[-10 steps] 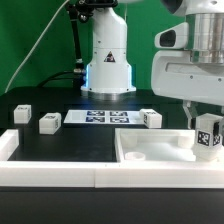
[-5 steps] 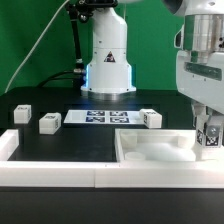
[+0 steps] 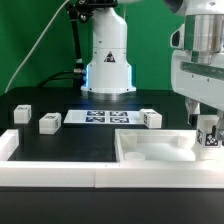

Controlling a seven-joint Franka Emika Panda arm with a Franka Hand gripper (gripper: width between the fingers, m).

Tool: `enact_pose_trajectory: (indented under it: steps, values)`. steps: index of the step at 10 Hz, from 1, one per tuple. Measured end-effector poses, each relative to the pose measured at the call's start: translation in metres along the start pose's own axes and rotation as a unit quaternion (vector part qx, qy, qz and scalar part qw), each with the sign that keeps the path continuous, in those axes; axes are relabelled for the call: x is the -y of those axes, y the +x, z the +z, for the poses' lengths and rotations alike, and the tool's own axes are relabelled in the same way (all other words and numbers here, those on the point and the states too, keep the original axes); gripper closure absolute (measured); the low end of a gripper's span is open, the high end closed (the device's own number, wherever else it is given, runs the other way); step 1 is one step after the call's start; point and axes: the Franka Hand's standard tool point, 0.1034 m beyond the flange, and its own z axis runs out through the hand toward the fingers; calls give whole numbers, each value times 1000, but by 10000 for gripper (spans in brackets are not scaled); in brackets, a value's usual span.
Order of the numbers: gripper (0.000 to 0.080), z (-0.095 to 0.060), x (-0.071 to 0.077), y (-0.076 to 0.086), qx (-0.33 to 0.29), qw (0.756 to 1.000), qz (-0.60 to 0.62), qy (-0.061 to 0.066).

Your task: Assemble one leg

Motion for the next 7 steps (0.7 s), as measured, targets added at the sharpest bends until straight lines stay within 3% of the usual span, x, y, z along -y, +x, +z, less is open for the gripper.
enact_pose_trajectory:
  steps: [3,7]
  values:
    - [152,0,1,-2,-3,982,-190,0]
    - [151,2,-1,-1,-3,930,-367,-6]
